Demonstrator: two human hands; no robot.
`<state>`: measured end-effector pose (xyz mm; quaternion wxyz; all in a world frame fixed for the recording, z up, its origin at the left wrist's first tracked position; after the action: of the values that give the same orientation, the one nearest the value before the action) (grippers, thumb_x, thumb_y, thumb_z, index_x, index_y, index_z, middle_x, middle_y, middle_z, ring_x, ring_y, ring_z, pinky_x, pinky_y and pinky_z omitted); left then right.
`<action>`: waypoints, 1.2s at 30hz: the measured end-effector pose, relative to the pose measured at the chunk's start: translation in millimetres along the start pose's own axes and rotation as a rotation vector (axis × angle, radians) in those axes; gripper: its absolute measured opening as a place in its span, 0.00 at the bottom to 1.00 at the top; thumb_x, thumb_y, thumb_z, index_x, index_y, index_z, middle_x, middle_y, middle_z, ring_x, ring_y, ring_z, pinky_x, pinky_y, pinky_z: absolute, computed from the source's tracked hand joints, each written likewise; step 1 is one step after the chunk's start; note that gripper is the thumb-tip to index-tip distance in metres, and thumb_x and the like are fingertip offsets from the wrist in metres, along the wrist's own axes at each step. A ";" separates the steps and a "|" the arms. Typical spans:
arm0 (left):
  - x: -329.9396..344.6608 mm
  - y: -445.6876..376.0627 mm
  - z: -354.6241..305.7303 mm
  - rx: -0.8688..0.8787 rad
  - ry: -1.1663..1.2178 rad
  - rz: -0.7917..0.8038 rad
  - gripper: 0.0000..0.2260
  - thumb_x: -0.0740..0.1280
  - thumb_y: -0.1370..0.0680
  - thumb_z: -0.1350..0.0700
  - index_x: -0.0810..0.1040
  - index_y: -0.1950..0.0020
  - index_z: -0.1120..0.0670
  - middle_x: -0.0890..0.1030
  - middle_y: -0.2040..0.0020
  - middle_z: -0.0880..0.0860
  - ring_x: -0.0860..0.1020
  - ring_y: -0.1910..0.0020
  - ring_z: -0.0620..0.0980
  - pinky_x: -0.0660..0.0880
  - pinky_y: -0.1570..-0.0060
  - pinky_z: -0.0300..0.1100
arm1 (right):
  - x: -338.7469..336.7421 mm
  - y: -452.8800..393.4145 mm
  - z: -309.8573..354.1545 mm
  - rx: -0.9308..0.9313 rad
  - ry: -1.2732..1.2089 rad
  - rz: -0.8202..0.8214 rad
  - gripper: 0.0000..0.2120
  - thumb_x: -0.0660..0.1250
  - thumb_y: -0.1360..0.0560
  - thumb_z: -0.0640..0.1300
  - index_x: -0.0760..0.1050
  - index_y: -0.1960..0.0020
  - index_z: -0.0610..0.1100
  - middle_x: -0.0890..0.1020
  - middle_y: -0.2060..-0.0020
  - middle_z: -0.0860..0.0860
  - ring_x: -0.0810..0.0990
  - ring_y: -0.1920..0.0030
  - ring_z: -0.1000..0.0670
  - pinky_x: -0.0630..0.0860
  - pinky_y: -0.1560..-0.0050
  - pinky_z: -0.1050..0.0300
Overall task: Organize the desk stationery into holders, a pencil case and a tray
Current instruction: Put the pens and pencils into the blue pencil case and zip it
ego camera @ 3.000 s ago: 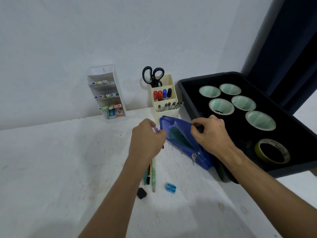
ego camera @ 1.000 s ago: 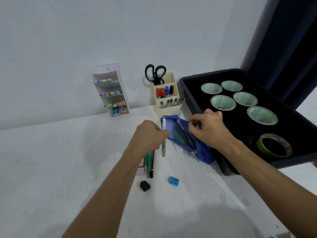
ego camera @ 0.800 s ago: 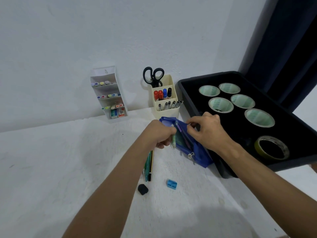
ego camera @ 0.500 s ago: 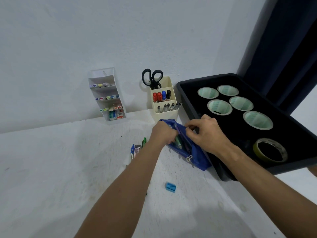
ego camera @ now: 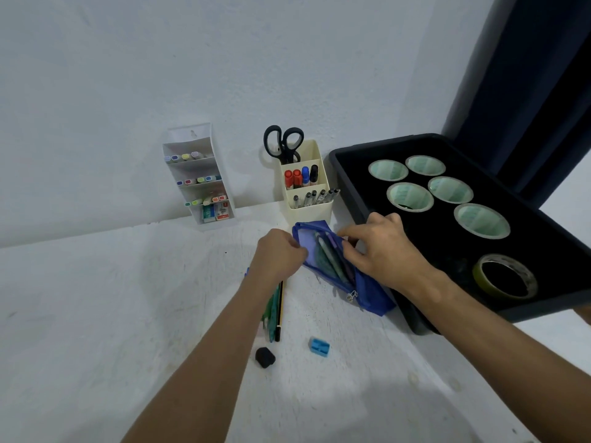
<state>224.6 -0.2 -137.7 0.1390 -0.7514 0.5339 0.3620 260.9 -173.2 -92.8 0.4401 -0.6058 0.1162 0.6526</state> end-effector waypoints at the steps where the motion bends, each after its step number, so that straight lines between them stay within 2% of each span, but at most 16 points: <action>1: -4.3 1.4 5.8 0.002 -0.047 -0.012 0.08 0.67 0.28 0.60 0.79 0.62 0.64 0.78 0.64 0.60 0.73 0.67 0.50 0.69 0.66 0.40 | -1.1 0.4 3.1 -0.025 0.019 0.004 0.10 0.63 0.23 0.49 0.81 0.46 0.52 0.82 0.62 0.52 0.69 0.57 0.51 0.56 0.53 0.56; 3: -8.0 5.3 21.2 -0.027 -0.150 0.006 0.08 0.69 0.28 0.58 0.81 0.55 0.63 0.82 0.58 0.58 0.78 0.61 0.51 0.75 0.60 0.42 | -1.7 1.2 7.2 -0.056 0.036 0.021 0.10 0.62 0.23 0.47 0.81 0.47 0.52 0.83 0.61 0.54 0.70 0.57 0.50 0.56 0.54 0.55; 5: -4.9 9.9 37.8 -0.062 -0.270 0.068 0.10 0.70 0.28 0.56 0.80 0.52 0.61 0.81 0.58 0.56 0.79 0.58 0.52 0.77 0.56 0.44 | -2.4 1.8 8.7 -0.063 0.048 0.027 0.11 0.61 0.22 0.47 0.81 0.47 0.53 0.84 0.57 0.55 0.70 0.57 0.50 0.53 0.56 0.55; 8: 0.9 19.5 49.6 -0.082 -0.410 0.102 0.14 0.72 0.29 0.50 0.79 0.51 0.58 0.78 0.60 0.52 0.78 0.59 0.49 0.78 0.58 0.43 | -1.7 2.4 7.7 -0.054 0.047 0.043 0.11 0.60 0.22 0.47 0.81 0.45 0.53 0.84 0.54 0.55 0.70 0.55 0.50 0.52 0.56 0.56; 10: 4.6 26.5 46.9 -0.055 -0.462 0.071 0.13 0.71 0.28 0.48 0.77 0.54 0.57 0.74 0.64 0.49 0.76 0.62 0.48 0.76 0.61 0.41 | -1.3 2.4 6.9 -0.042 0.044 0.049 0.12 0.59 0.21 0.47 0.80 0.45 0.53 0.84 0.54 0.55 0.70 0.55 0.50 0.53 0.55 0.56; 12: 8.2 35.6 38.2 0.001 -0.537 -0.001 0.10 0.67 0.25 0.49 0.73 0.56 0.55 0.71 0.65 0.47 0.74 0.62 0.47 0.71 0.64 0.40 | -1.4 2.6 5.9 -0.026 0.037 0.043 0.12 0.59 0.22 0.47 0.81 0.46 0.51 0.84 0.56 0.54 0.71 0.55 0.50 0.54 0.54 0.55; 16: 18.4 46.8 24.9 0.099 -0.680 -0.116 0.08 0.61 0.21 0.55 0.77 0.51 0.56 0.80 0.54 0.51 0.79 0.57 0.48 0.73 0.62 0.41 | -3.8 4.0 4.3 0.010 0.003 0.026 0.11 0.60 0.22 0.46 0.81 0.46 0.51 0.83 0.60 0.52 0.71 0.55 0.49 0.58 0.53 0.54; 19: 22.4 47.8 21.8 0.093 -0.689 -0.111 0.08 0.59 0.20 0.57 0.77 0.51 0.57 0.81 0.53 0.53 0.81 0.55 0.50 0.74 0.62 0.41 | -4.1 3.4 4.5 0.017 -0.002 0.036 0.12 0.60 0.22 0.47 0.80 0.44 0.51 0.83 0.58 0.52 0.72 0.54 0.49 0.57 0.52 0.54; 23: 17.9 46.7 20.1 0.073 -0.566 -0.103 0.06 0.61 0.22 0.57 0.73 0.58 0.56 0.79 0.58 0.52 0.79 0.59 0.50 0.71 0.65 0.40 | -3.7 3.2 3.5 0.030 -0.006 0.041 0.12 0.60 0.22 0.47 0.81 0.44 0.51 0.83 0.59 0.51 0.71 0.54 0.49 0.58 0.51 0.54; 26: 5.7 43.4 19.7 0.033 -0.450 -0.121 0.14 0.62 0.23 0.56 0.65 0.68 0.54 0.70 0.69 0.49 0.70 0.70 0.46 0.65 0.72 0.38 | -3.5 3.4 2.9 0.046 -0.013 0.057 0.12 0.60 0.21 0.47 0.80 0.44 0.51 0.82 0.59 0.51 0.71 0.53 0.49 0.60 0.48 0.52; 31: -26.4 42.4 -6.8 0.112 -0.193 -0.182 0.15 0.64 0.26 0.54 0.68 0.71 0.57 0.67 0.76 0.52 0.67 0.76 0.49 0.64 0.72 0.38 | -1.9 1.4 0.4 0.054 -0.027 0.050 0.12 0.60 0.21 0.46 0.81 0.44 0.50 0.82 0.60 0.50 0.71 0.54 0.49 0.59 0.51 0.54; 33: -27.0 40.6 -20.3 0.114 -0.078 -0.101 0.16 0.65 0.27 0.54 0.67 0.73 0.57 0.64 0.76 0.53 0.63 0.78 0.48 0.61 0.73 0.37 | -0.6 1.0 -1.3 0.059 -0.041 0.048 0.12 0.60 0.22 0.46 0.81 0.45 0.50 0.82 0.61 0.51 0.72 0.54 0.49 0.58 0.52 0.55; 36: -7.6 29.9 -23.9 -0.032 0.071 0.076 0.13 0.66 0.27 0.54 0.75 0.69 0.59 0.72 0.76 0.54 0.65 0.83 0.46 0.63 0.76 0.34 | -1.7 0.8 -2.3 0.066 -0.068 0.029 0.12 0.61 0.22 0.45 0.81 0.44 0.49 0.83 0.60 0.50 0.72 0.54 0.49 0.57 0.52 0.55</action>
<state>205.7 -20.9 -110.5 0.0938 -0.7450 0.5608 0.3487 261.7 -176.0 -92.1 0.4541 -0.5665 0.1313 0.6749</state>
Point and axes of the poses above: each hand's wrist, its own y-axis away from the middle knuckle, its own x-axis out of the palm, z = x × y, the point moved 7 cm from there along -y, towards the middle knuckle
